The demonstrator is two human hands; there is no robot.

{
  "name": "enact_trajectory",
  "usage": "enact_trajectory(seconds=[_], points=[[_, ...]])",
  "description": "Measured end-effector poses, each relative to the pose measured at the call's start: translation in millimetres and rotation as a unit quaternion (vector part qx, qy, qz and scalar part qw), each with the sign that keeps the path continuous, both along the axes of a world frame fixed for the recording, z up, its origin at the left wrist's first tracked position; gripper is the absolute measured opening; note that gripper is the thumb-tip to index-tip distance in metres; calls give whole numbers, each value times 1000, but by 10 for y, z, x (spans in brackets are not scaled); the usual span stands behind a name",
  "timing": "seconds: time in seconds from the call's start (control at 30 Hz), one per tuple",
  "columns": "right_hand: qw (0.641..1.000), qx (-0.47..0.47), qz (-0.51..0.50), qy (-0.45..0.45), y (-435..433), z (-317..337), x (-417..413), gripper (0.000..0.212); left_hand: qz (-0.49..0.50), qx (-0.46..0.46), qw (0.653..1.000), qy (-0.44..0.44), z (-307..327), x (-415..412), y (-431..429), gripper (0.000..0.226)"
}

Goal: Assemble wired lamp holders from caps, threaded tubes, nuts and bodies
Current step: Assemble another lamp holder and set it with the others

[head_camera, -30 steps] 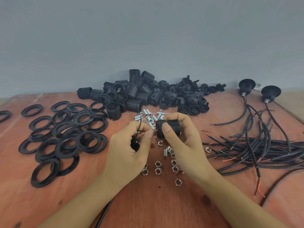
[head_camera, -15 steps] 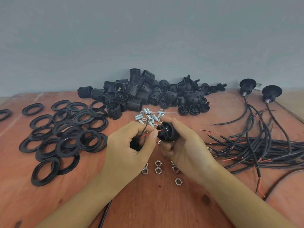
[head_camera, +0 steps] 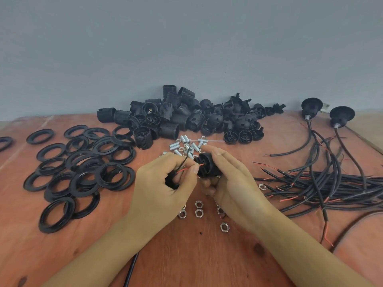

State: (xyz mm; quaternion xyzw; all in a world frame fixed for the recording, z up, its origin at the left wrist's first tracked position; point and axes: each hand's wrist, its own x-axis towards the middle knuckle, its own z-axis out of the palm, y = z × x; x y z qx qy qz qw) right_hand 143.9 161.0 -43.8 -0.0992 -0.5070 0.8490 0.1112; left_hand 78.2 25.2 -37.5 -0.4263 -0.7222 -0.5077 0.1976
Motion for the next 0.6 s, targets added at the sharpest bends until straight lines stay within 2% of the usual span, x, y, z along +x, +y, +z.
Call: enact_trajectory(seconds=[0.17,0.37,0.5,0.6], points=[[998,61,-28,11,-24,11,8,38,-7,-8,1000,6,-14,-16,-7,9],[987,134,-82,39,-52,-19,5,33,-3,-31,999,11,-12,-13,-8,7],[976,180,-109,55,-48,-17,19,22,2,-39,999,-4,-20,4,-7,7],[970,201,-122,62,-52,8,31,25,-1,-34,999,-9,-21,12,-1,8]])
